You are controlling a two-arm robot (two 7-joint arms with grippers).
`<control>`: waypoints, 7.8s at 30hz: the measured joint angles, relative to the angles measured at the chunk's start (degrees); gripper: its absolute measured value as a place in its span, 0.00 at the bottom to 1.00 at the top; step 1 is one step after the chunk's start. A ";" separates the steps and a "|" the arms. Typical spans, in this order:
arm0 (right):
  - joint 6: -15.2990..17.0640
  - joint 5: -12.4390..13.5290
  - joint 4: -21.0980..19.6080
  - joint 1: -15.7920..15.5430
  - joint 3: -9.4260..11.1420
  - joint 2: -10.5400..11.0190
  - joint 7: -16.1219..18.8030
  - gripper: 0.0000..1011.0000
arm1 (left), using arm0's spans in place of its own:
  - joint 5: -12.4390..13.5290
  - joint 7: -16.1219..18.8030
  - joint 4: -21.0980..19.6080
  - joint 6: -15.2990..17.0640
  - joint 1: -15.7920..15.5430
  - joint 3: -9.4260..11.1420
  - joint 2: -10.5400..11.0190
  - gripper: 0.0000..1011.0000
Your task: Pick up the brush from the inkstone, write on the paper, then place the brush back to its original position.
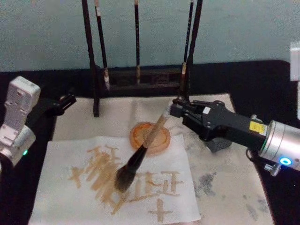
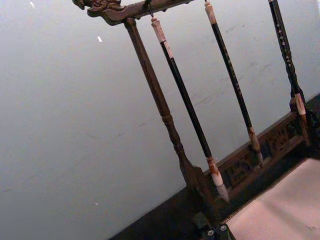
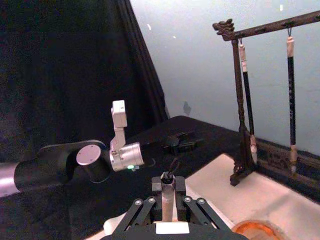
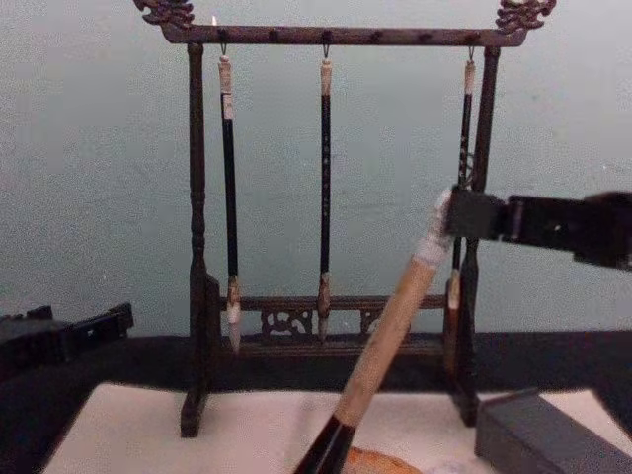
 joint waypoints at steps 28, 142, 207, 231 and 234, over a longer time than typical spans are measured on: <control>-2.35 4.04 3.12 -4.02 3.05 3.25 0.17 0.16 | 0.00 0.00 0.00 0.00 0.00 0.00 0.00 0.99; -3.19 26.83 25.47 4.81 4.21 -8.70 1.78 0.16 | 0.00 0.00 0.00 0.00 0.00 0.00 0.00 0.99; 2.66 33.92 49.44 13.05 0.18 -14.80 3.98 0.16 | 0.00 0.00 0.00 0.00 0.00 0.00 0.00 0.99; 3.73 32.66 53.61 14.16 0.90 -15.79 3.93 0.16 | 0.00 0.00 0.00 0.00 0.00 0.00 0.00 0.99; 3.70 32.66 53.55 14.14 0.90 -15.78 3.93 0.16 | 0.00 0.00 0.00 0.00 0.00 0.00 0.00 0.99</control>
